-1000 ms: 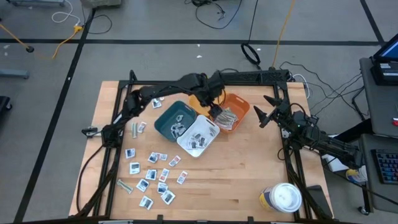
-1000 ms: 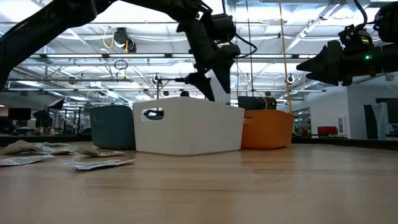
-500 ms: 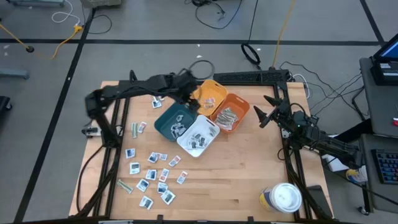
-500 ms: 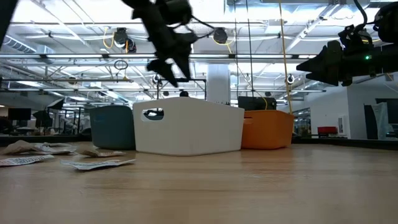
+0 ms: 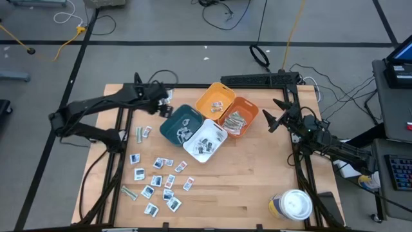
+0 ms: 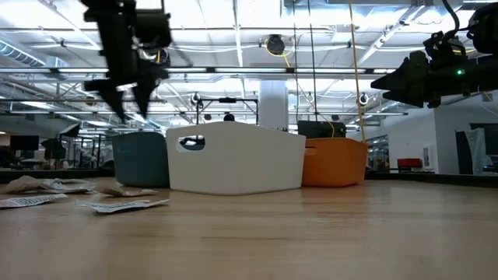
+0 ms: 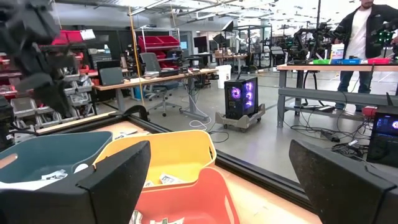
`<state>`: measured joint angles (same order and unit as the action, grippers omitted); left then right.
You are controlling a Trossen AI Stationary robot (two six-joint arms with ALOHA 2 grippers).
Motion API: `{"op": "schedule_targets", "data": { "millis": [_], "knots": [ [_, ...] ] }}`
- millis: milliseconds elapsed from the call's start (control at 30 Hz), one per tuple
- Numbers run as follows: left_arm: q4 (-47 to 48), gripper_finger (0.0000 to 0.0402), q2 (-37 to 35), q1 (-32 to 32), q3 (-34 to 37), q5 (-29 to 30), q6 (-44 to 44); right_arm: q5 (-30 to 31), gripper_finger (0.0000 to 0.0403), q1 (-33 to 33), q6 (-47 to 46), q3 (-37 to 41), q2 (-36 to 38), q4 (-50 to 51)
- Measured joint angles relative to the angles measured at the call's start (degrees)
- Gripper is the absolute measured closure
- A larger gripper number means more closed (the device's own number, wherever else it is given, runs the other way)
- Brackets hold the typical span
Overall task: Pick & Place First Aid Supplies
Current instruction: Put the green bandage pack into the orange bin
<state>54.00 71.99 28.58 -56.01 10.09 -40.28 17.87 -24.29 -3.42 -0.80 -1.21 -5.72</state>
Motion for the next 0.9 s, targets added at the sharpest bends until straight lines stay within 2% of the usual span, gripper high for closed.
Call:
{"op": "schedule_targets", "data": {
  "millis": [267,500,667,900],
  "knots": [
    [9.67,0.0165,-4.19,4.33,8.73,-4.41,-5.47,-0.01,0.0025,0.02,-0.01,-0.01,0.01,0.0],
    [13.27,0.0177,-4.28,4.79,15.45,-9.14,-10.17,-0.01,0.0025,0.02,0.0,-0.01,0.0,0.0],
    [12.57,0.0177,-2.6,4.51,18.75,-12.06,-12.13,-0.01,0.0026,0.0,0.0,-0.02,0.02,-0.02],
    [11.97,0.0182,3.83,3.41,18.95,-11.39,-12.29,0.0,0.0025,0.0,-0.02,-0.02,0.01,0.0]
  ]
}}
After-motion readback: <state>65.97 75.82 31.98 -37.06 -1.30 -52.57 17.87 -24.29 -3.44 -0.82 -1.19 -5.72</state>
